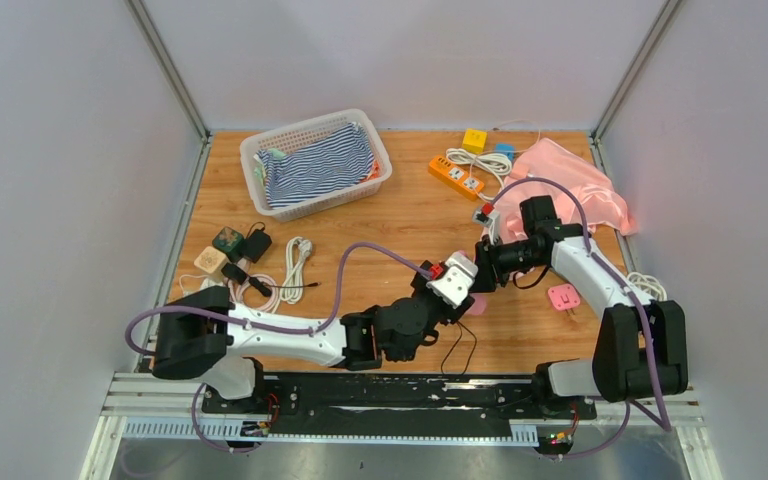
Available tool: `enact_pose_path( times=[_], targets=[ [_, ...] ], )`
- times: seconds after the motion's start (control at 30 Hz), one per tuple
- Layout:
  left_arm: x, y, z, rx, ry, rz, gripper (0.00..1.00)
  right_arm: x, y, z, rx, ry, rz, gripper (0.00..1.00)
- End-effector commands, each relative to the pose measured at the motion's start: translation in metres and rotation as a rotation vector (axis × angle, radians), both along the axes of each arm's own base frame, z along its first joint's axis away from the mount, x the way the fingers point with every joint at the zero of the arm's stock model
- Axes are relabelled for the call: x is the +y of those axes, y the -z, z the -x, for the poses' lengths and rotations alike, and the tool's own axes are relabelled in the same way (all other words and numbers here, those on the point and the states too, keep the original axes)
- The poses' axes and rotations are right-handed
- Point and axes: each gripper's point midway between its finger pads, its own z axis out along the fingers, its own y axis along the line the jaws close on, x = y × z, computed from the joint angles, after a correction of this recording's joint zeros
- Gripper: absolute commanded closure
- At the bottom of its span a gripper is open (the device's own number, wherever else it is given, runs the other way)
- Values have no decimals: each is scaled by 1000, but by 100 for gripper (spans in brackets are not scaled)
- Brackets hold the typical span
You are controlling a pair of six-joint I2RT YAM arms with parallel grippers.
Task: Pull the plug off the socket
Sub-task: Remove the plug from the socket.
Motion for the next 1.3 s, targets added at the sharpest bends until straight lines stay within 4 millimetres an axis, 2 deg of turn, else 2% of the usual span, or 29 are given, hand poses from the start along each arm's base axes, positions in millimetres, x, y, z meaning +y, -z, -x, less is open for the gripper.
enact_pose_path(
  times=[0.0, 0.13, 0.33, 0.8, 1.07, 1.27],
  targets=[
    [-6, -53, 0, 85, 83, 257, 100, -6, 7, -5, -19, 10, 41, 100],
    [3, -64, 2, 106, 113, 312, 100, -6, 7, -5, -18, 11, 42, 100],
    [11, -70, 9, 103, 156, 326, 100, -6, 7, -5, -21, 9, 43, 100],
    [21, -47, 21, 136, 399, 283, 100, -11, -5, -5, -69, -28, 27, 100],
    [36, -33, 18, 124, 415, 246, 100, -22, -43, -16, -172, -10, -36, 100],
    [54, -23, 11, 97, 389, 214, 100, -26, -63, -34, -265, -14, -21, 100]
  ],
)
